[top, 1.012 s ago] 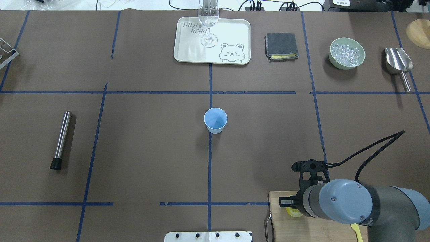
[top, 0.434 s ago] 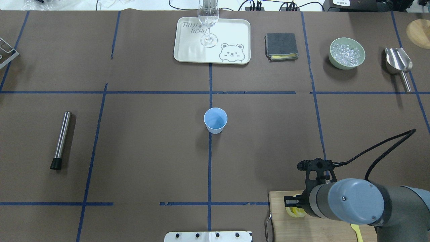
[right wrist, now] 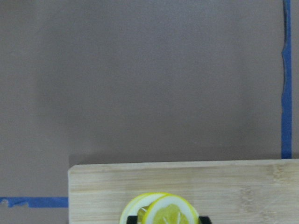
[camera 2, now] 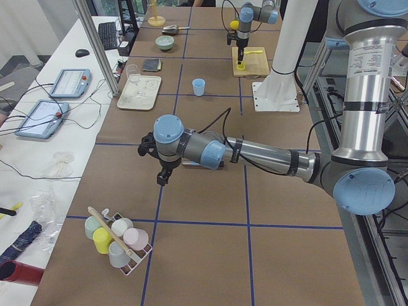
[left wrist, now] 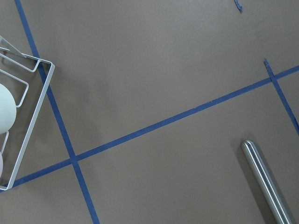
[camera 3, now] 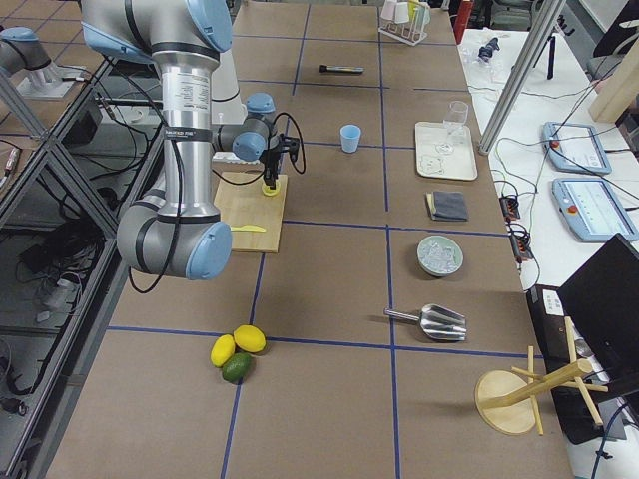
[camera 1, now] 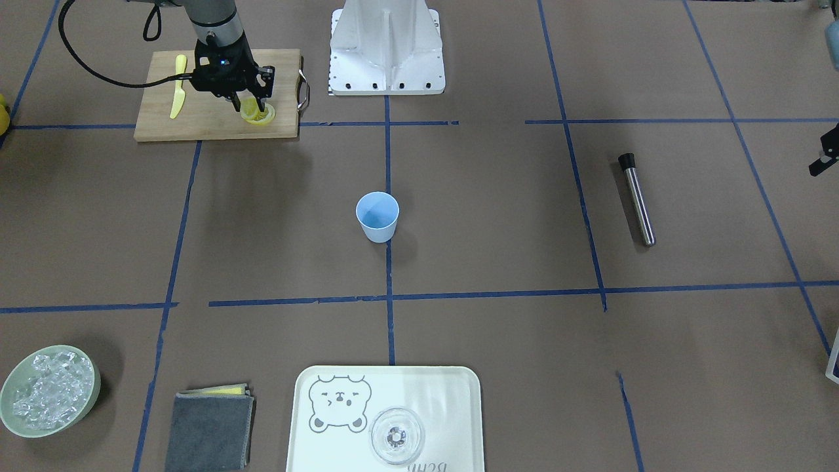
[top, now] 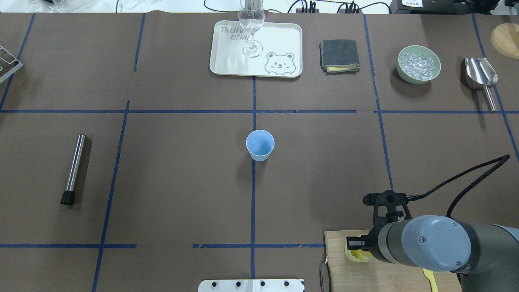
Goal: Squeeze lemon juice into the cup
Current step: 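Lower the right gripper onto the cutting board and grasp a lemon slice, then lift the lemon slice off the board with the right gripper, then carry the lemon slice over the blue cup and release it inside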
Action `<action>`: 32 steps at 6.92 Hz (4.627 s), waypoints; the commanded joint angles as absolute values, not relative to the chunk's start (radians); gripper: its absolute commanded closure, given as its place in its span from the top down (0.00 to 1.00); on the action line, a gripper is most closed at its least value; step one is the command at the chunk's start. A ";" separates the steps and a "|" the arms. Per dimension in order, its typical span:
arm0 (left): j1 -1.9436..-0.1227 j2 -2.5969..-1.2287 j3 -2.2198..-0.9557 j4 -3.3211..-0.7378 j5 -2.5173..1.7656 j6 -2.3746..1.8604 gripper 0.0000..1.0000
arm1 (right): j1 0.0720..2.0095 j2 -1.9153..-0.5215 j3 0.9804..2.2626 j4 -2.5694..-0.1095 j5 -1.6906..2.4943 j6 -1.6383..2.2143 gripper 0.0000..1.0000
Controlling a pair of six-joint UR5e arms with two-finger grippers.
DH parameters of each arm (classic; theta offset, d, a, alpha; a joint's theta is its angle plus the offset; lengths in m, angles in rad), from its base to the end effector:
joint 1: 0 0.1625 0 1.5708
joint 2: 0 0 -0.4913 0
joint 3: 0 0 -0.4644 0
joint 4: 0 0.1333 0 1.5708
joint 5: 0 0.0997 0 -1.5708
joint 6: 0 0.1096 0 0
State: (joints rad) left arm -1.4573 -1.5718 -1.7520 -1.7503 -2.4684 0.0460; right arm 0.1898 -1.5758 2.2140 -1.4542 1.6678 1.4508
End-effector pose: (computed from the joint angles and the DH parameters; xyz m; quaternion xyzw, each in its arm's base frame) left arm 0.0178 -0.5763 0.5983 0.1476 0.4320 0.1484 0.8772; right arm -0.4854 -0.2182 0.3883 0.0123 -0.3706 0.0145 0.9286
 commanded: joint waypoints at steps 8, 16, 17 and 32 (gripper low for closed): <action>-1.457 -1.565 -1.752 -1.750 -2.471 0.046 1.00 | 0.219 -1.577 2.293 -1.513 1.666 1.451 0.52; -1.457 -1.546 -1.753 -1.752 -2.471 0.048 1.00 | 0.383 -1.141 2.130 -1.670 1.674 1.448 0.57; -1.457 -1.543 -1.755 -1.752 -2.471 0.048 1.00 | 0.418 -1.082 2.068 -1.671 1.674 1.448 0.58; -1.413 -1.574 -1.754 -1.762 -2.459 -0.224 1.00 | 0.527 -0.897 1.800 -1.590 1.737 1.441 1.00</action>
